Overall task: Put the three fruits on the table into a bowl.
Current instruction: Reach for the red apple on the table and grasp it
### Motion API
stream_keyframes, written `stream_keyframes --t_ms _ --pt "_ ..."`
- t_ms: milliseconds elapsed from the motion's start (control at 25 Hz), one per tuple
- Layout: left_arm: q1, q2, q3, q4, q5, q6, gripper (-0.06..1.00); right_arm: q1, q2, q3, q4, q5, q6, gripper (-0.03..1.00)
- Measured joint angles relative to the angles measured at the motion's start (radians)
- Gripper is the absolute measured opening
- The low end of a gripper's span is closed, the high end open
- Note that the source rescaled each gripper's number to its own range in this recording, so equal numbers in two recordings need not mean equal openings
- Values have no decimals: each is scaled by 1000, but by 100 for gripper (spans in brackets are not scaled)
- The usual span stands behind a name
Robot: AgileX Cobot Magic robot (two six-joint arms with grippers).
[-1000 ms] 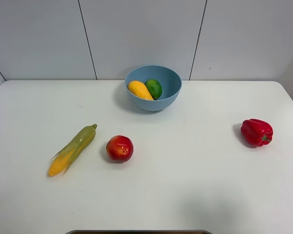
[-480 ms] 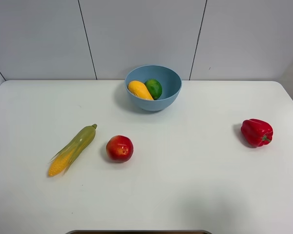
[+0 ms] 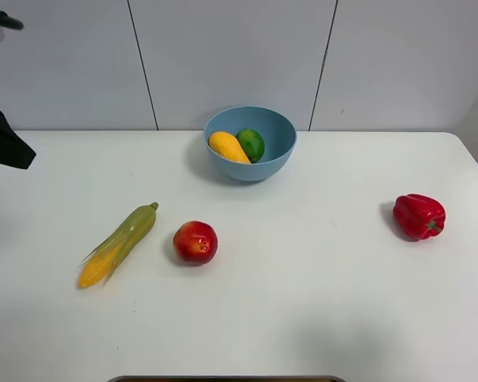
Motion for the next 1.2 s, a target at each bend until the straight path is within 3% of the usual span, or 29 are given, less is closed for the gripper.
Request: stream_keyframes --t_ms 320,520,800,920,1040,1200 --pt "-344 75 -3 160 -33 -198 91 0 0 0 0 0 0 100" --pt "-488 192 -3 263 -35 -238 90 0 0 0 0 0 0 100" --pt "-528 348 -7 272 -139 -227 90 0 0 0 0 0 0 100" --pt "-528 383 -35 230 -193 -218 90 0 0 0 0 0 0 100" --pt "-528 418 -89 183 -201 -204 90 0 0 0 0 0 0 100" --pt "-528 468 -126 184 -196 -200 90 0 0 0 0 0 0 100"
